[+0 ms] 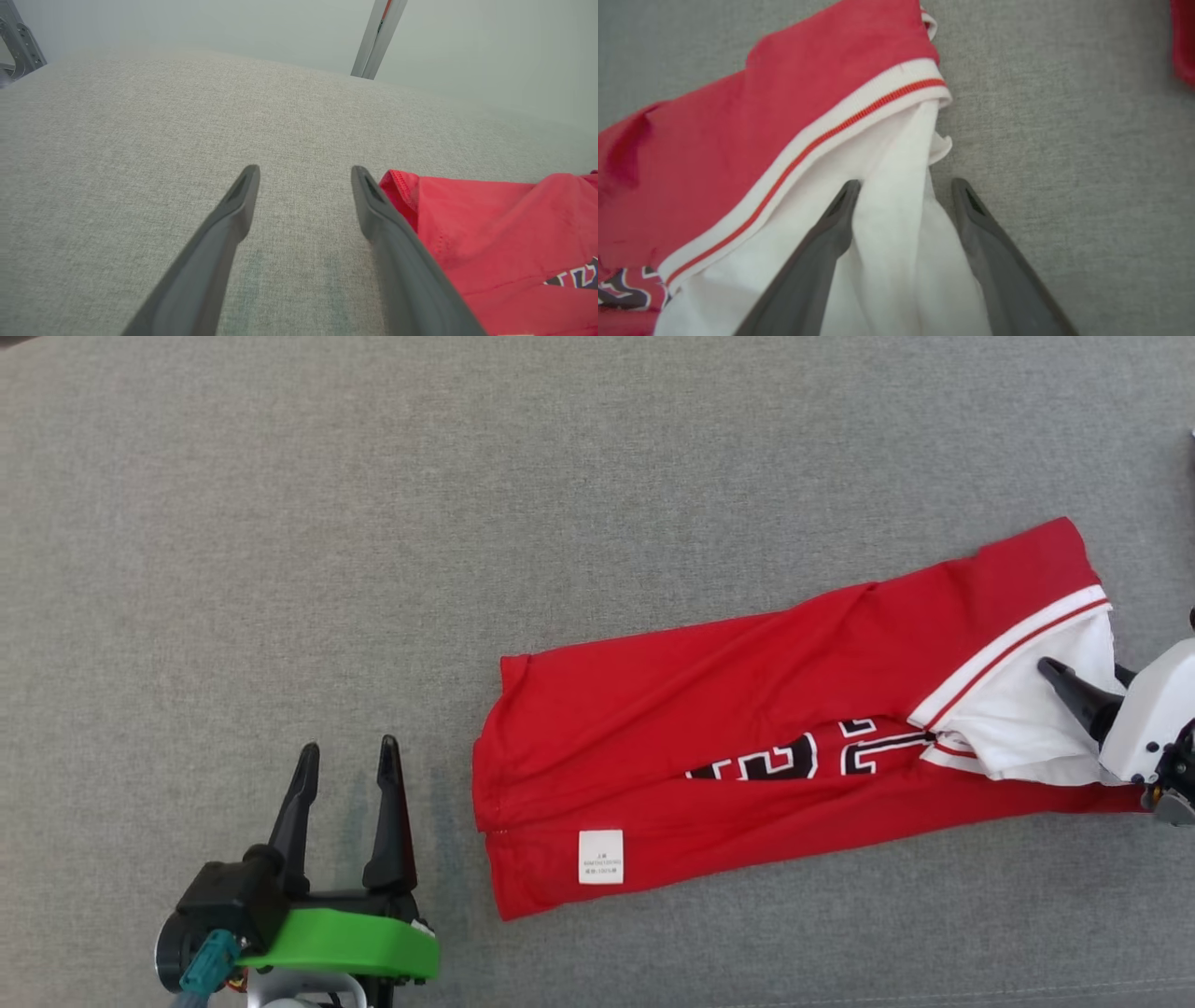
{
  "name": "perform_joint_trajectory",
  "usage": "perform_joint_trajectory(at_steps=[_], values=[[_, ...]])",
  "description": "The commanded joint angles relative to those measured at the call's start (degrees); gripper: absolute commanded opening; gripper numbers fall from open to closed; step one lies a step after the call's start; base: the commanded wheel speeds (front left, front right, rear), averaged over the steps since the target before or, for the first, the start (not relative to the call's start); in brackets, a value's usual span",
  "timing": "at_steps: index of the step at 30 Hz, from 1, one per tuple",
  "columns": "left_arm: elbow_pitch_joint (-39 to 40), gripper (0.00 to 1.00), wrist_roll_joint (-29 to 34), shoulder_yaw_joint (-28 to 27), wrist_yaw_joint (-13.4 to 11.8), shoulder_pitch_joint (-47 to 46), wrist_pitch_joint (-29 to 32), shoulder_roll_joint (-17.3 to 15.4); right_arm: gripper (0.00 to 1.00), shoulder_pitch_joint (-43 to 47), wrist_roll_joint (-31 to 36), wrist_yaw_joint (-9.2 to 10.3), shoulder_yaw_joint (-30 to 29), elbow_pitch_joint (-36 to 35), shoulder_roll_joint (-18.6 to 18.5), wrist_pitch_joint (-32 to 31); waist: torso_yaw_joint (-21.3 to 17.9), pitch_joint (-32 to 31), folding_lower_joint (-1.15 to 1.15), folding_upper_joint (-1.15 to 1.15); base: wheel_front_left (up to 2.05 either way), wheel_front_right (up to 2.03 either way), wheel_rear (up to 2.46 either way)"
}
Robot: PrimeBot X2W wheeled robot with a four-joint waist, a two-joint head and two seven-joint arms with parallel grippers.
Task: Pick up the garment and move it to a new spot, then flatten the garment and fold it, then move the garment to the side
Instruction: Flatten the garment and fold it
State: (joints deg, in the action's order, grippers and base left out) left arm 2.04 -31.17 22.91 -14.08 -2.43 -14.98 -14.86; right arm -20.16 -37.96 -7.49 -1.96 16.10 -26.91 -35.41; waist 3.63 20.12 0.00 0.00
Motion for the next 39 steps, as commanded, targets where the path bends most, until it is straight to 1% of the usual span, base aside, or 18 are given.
perform_joint_trajectory(at_steps=[1,4,5,6,8,9,14,18,20,23,26,29,34,37,39], values=[[-0.53,1.00,1.21,-1.03,1.22,1.20,-0.24,1.13,1.00,-0.75,0.36,0.01,0.23,1.39,0.22,-0.45,0.82,0.19,0.00,0.00,0.00,0.00,0.00],[-1.80,1.00,3.22,-3.61,3.97,2.27,-0.21,3.27,1.00,-0.62,-1.21,0.00,0.75,5.01,1.83,-2.30,1.32,-0.22,0.00,0.00,0.00,0.00,0.00],[-2.19,1.00,4.17,-4.56,4.97,2.64,-0.21,4.28,0.46,-0.76,-2.29,-0.01,0.70,5.70,2.49,-2.19,1.44,-0.42,0.00,0.00,0.00,0.00,0.00],[-2.66,1.00,5.27,-5.43,6.04,3.15,-0.21,5.13,0.00,-1.02,-3.37,-0.01,0.20,6.16,3.12,-1.27,1.53,-0.69,0.00,0.00,0.00,0.00,0.00],[-3.36,1.00,6.66,-6.96,7.62,3.86,-0.21,6.45,0.00,-1.40,-5.34,-0.01,-0.40,6.01,3.29,0.36,1.58,-1.16,0.00,0.00,0.00,0.00,0.00],[-3.86,1.00,7.51,-7.74,8.62,4.43,-0.20,7.20,0.00,-1.56,-7.04,0.00,-1.72,6.15,3.01,1.48,1.64,-1.58,0.00,0.00,0.00,0.00,0.00],[-5.37,1.00,10.19,-10.85,12.50,6.16,-0.22,10.16,0.00,-1.66,-10.22,0.05,-9.32,7.66,-2.45,5.68,2.22,-3.48,0.00,0.00,0.00,0.00,0.00],[-6.36,1.00,11.33,-12.88,14.32,7.40,-0.22,11.39,0.00,-0.92,-10.79,0.01,-14.51,7.88,-6.79,6.37,2.74,-5.23,0.00,0.00,0.00,0.00,0.00],[-6.87,1.00,11.66,-13.48,14.97,7.87,-0.21,11.66,0.00,-0.52,-11.22,0.01,-15.22,6.62,-8.04,5.86,2.70,-5.97,0.00,0.00,0.00,0.00,0.00],[-7.52,1.00,12.02,-14.17,15.52,8.77,-0.22,11.84,0.00,-0.15,-11.66,0.01,-15.13,3.74,-8.82,5.39,2.34,-7.08,0.00,0.00,0.00,0.00,0.00],[-7.94,1.00,10.97,-13.90,15.83,9.15,-0.22,11.93,0.00,0.57,-12.43,0.01,-13.09,-0.54,-7.75,4.10,1.96,-7.95,0.00,0.00,0.00,0.00,0.00],[-8.00,1.00,10.26,-13.29,15.42,9.38,-0.22,11.92,0.00,1.65,-12.38,0.01,-9.86,-5.38,-6.63,2.68,1.62,-8.44,0.00,0.00,0.00,0.00,0.00],[-7.99,1.00,9.95,-12.85,14.99,9.09,-0.22,11.91,0.00,3.27,-12.65,0.01,-1.64,-13.09,-3.26,-0.29,1.27,-8.71,0.00,0.00,0.00,0.00,0.00],[-7.54,1.00,11.77,-12.73,15.04,8.55,-0.23,11.91,0.00,3.59,-11.64,0.01,3.76,-15.60,-1.07,-1.18,1.20,-8.58,0.00,0.00,0.00,0.00,0.00],[-7.27,1.00,12.55,-12.84,14.95,8.27,-0.23,11.90,0.00,3.63,-10.77,0.01,7.31,-16.20,1.10,-1.16,1.18,-8.53,0.00,0.00,0.00,0.00,0.00]])
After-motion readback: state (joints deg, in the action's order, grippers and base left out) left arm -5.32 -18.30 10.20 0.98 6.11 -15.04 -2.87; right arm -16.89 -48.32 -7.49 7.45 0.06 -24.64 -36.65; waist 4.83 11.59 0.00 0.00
